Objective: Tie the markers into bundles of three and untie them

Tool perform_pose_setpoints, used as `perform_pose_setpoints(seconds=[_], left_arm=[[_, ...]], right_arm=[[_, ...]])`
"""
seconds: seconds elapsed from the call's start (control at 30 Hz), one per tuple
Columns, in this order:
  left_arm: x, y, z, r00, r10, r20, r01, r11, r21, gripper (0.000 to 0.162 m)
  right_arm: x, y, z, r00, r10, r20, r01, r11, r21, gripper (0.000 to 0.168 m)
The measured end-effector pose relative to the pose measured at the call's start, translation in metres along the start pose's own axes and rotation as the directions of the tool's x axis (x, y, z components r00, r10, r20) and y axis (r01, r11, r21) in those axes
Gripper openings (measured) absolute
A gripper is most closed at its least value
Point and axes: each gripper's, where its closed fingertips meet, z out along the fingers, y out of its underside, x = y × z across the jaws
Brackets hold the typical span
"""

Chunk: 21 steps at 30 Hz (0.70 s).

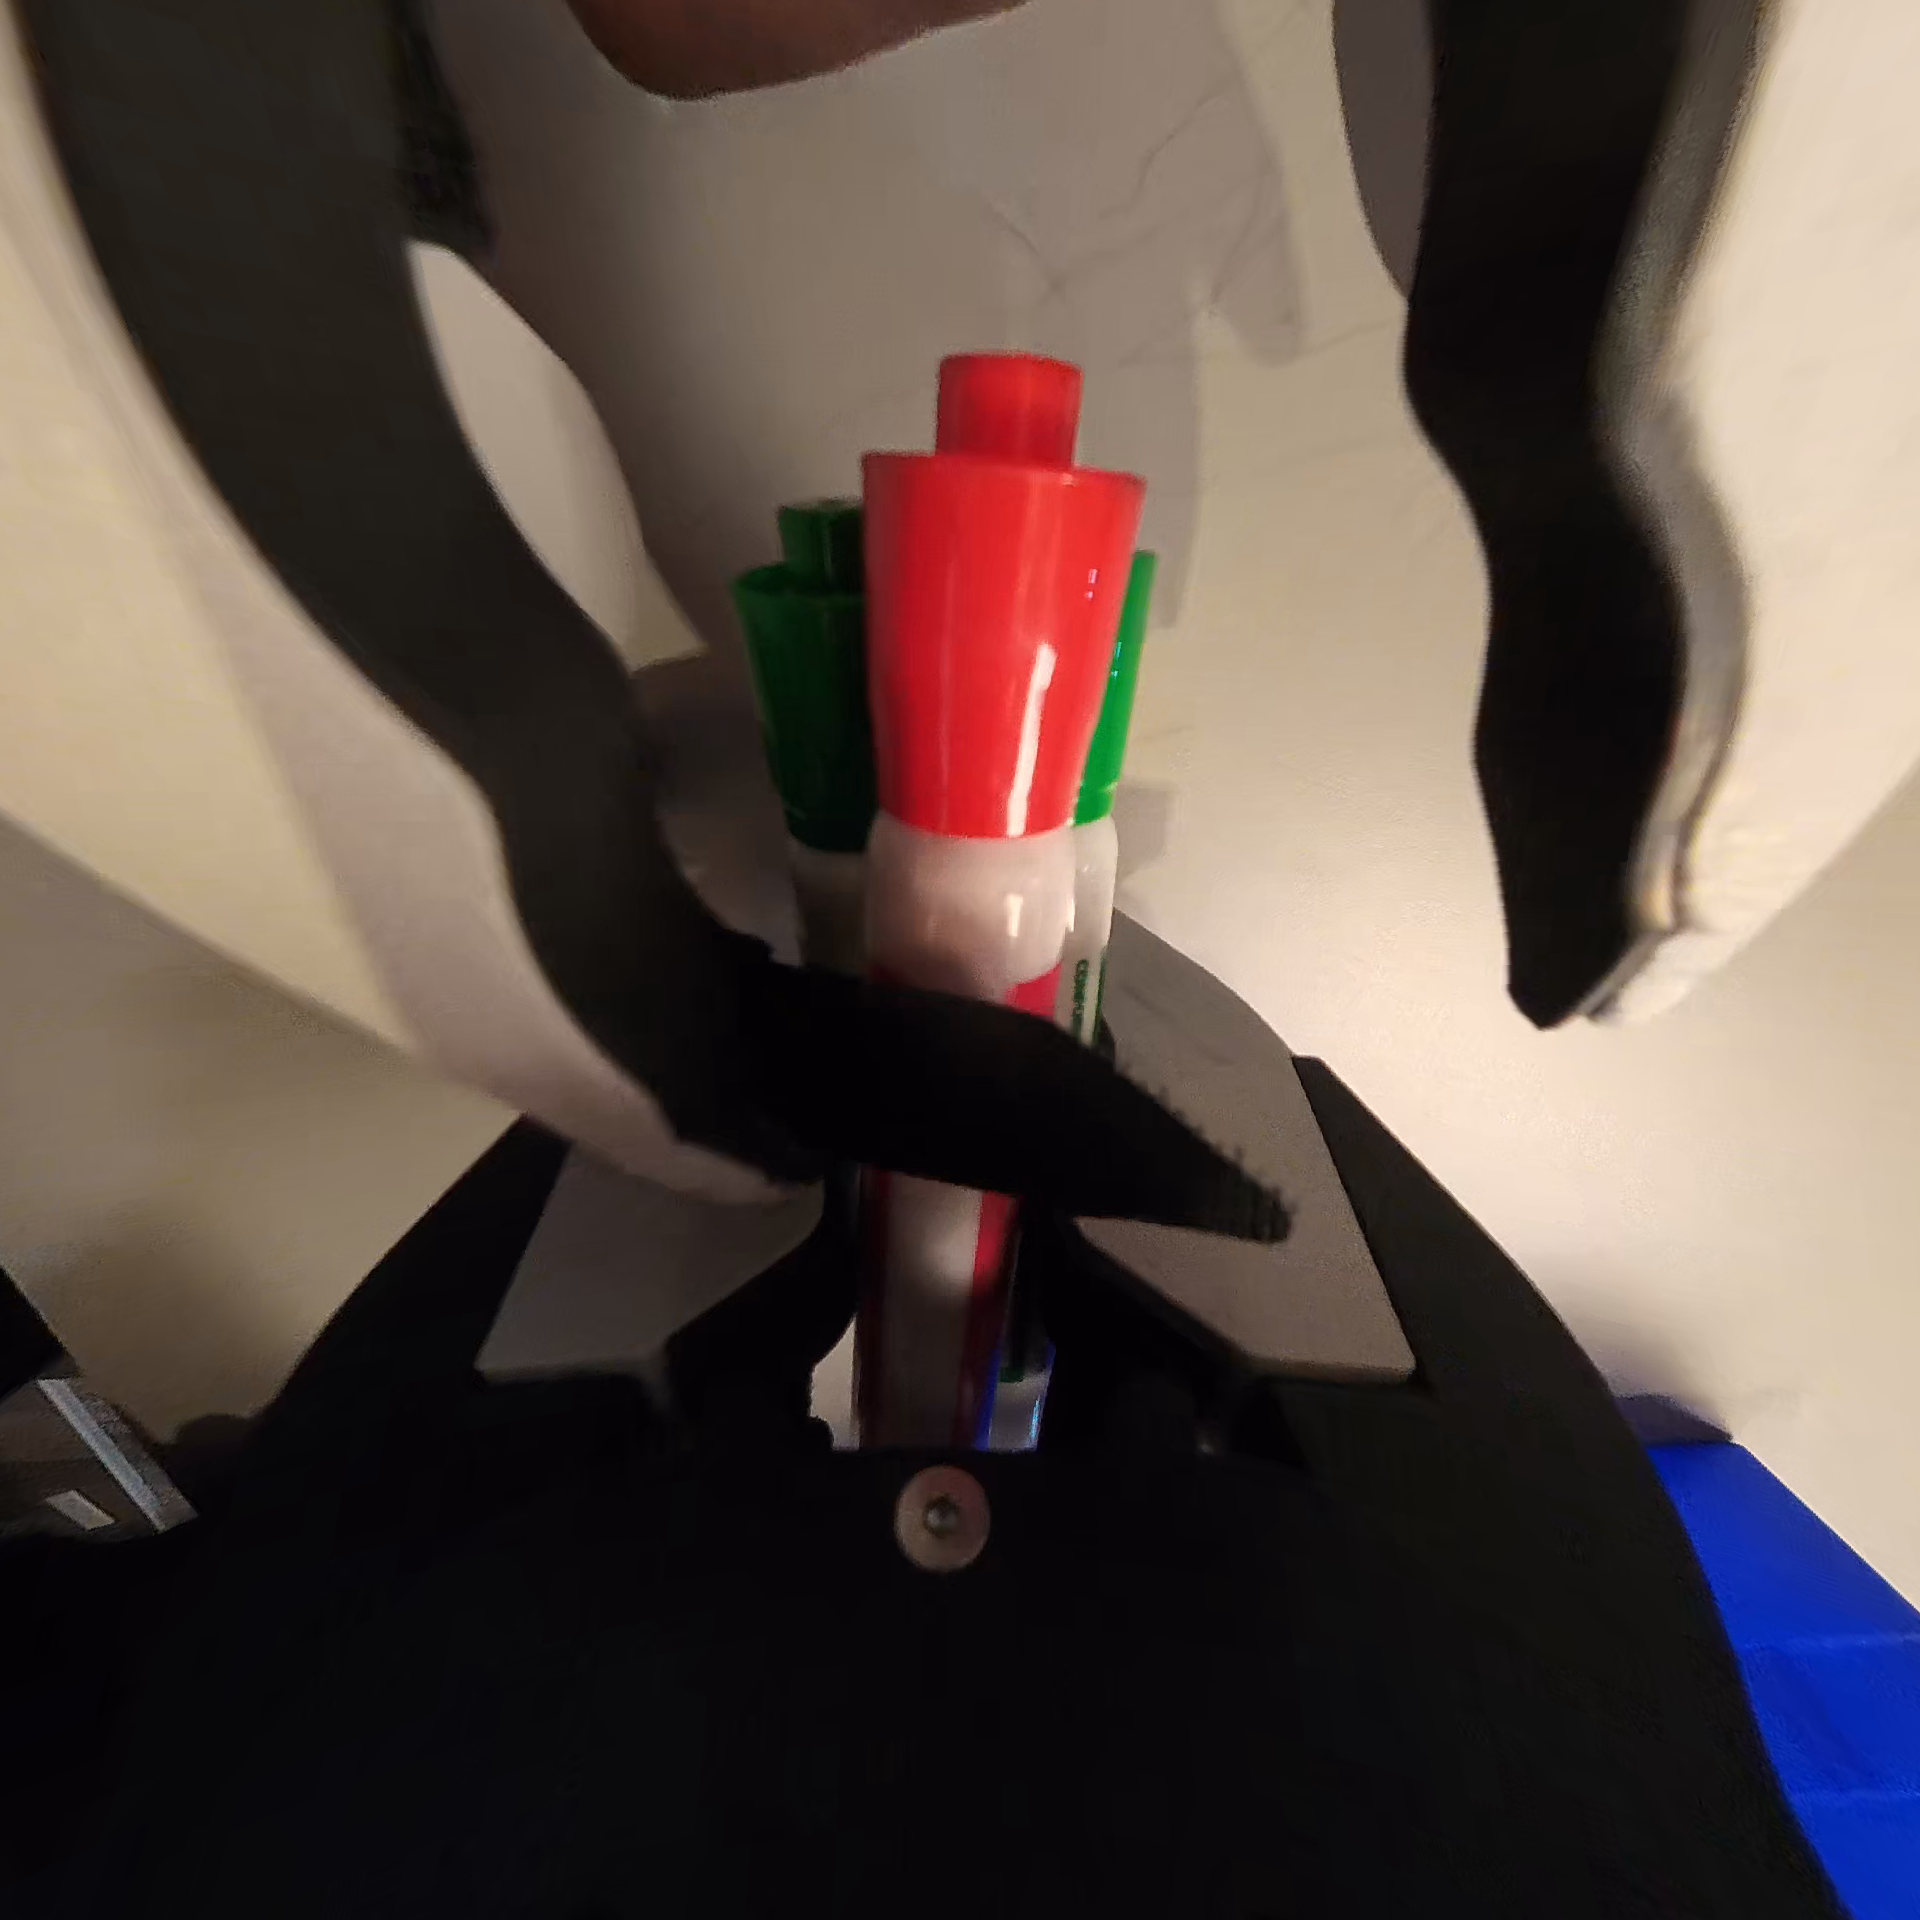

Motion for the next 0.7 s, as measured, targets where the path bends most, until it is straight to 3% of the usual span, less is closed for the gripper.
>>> perform_pose_setpoints(seconds=[0.37,0.7], left_arm=[[-0.0076,0.0041,-0.0003,0.998,-0.052,0.038,0.054,0.997,-0.046,0.051],[-0.003,-0.0023,-0.0051,0.969,-0.243,-0.046,0.241,0.969,-0.054,0.003]], right_arm=[[0.0,0.0018,0.0031,1.0,-0.002,0.009,0.002,1.0,-0.009,0.04],[-0.0012,0.0034,0.006,1.0,-0.013,0.003,0.013,0.999,-0.034,0.039]])
